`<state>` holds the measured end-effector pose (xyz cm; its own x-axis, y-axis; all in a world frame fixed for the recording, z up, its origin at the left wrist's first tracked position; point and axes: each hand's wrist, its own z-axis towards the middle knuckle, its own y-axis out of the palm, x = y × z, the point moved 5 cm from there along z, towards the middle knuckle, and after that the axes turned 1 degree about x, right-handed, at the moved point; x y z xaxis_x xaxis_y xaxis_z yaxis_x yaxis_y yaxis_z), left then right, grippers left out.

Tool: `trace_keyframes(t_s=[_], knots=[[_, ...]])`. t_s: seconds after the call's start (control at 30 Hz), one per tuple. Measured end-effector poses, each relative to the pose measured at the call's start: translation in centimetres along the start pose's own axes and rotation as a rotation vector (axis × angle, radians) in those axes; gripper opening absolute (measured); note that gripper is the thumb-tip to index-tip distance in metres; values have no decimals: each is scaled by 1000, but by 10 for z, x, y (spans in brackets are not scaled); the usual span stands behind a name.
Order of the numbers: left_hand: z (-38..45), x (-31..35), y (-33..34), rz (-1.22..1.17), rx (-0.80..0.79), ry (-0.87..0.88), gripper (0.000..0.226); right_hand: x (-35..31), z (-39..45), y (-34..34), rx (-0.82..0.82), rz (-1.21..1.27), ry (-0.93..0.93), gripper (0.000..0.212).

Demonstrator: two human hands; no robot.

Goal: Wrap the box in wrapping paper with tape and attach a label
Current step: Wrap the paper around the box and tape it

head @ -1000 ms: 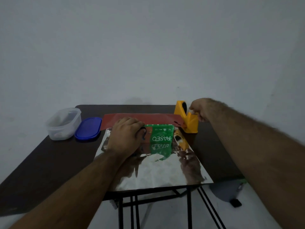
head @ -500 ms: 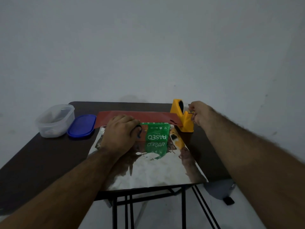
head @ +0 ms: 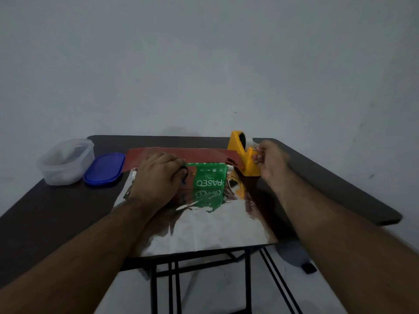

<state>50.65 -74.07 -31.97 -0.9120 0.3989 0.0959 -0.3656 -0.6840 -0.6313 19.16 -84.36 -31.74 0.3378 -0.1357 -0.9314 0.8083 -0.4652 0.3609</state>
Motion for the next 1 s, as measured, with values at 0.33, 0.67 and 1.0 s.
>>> trace_keyframes(t_s=[0.33,0.67,1.0], knots=[[-1,1,-1,-2,-28,-14,36,14,-18,-11,25,42,86,8],[-1,0,-1,-6,-21,-14,34,16,-22,-17,101,-181,76,17],[0,2,-2,-6,-46,-35,35,7,-46,-10,82,-218,106,45]])
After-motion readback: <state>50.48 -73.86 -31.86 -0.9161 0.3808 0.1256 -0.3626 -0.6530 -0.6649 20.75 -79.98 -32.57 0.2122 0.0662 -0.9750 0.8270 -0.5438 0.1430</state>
